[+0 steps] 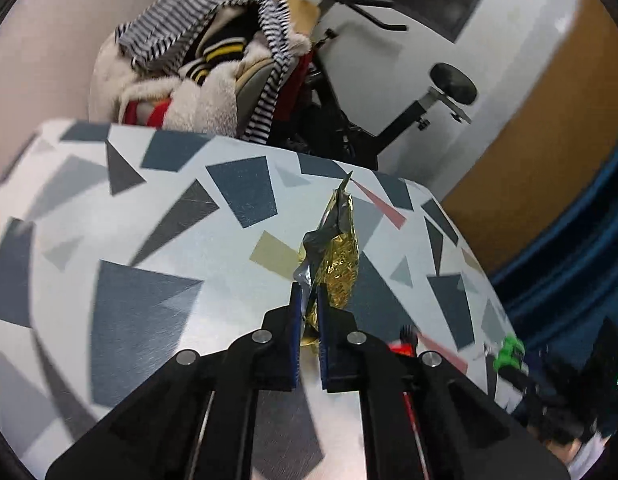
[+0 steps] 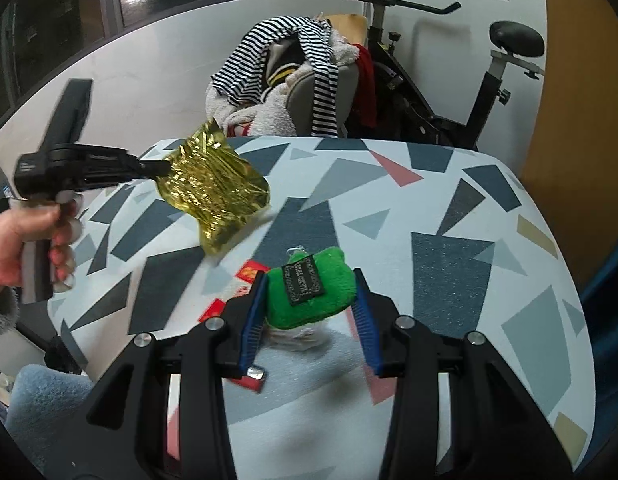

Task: Collect trash
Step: 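Grasp the gold foil wrapper with the left gripper while the right gripper holds the keychain, then lower the foil wrapper and green keychain into the brown bin and release both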

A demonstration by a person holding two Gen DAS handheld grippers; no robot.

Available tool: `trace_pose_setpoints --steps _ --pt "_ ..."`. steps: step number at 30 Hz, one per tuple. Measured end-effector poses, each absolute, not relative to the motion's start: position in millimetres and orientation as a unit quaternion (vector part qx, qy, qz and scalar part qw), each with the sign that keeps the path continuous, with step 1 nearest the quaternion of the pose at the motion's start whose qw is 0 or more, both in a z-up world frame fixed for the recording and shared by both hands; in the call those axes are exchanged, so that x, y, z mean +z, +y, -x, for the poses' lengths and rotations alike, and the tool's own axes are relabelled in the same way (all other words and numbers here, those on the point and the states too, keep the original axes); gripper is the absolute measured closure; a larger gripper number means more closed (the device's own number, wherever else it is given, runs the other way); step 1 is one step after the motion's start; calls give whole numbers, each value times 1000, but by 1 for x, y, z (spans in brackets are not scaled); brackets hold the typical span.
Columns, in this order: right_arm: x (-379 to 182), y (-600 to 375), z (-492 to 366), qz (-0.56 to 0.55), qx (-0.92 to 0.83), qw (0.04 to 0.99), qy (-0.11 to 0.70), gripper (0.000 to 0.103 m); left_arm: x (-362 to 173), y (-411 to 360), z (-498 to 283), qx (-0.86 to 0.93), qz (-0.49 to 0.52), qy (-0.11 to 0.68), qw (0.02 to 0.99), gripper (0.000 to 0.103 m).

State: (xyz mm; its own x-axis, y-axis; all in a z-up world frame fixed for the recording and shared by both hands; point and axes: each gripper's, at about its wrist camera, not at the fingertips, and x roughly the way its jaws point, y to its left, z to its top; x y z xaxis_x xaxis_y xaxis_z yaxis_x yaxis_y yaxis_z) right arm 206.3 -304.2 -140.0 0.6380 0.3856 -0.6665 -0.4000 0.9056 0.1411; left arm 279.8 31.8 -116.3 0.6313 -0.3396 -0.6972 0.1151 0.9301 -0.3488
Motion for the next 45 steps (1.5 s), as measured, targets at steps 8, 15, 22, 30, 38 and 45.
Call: trace_pose_setpoints --steps 8,15,22,30,38,45 --pt "-124 -285 -169 24 237 899 367 60 -91 49 -200 -148 110 411 893 96" --pt "-122 -272 -131 33 250 895 367 60 -90 52 -127 -176 102 418 885 96" --pt "-127 -267 -95 38 259 892 368 60 -101 39 -54 -220 71 412 882 96" --pt "-139 -266 -69 46 265 888 374 60 -131 30 -6 -241 46 408 880 96" --pt "-157 -265 -59 41 264 882 388 60 -183 13 11 -232 16 441 867 95" --pt "-171 -264 -52 40 260 879 398 60 -224 2 7 -232 13 466 854 84"
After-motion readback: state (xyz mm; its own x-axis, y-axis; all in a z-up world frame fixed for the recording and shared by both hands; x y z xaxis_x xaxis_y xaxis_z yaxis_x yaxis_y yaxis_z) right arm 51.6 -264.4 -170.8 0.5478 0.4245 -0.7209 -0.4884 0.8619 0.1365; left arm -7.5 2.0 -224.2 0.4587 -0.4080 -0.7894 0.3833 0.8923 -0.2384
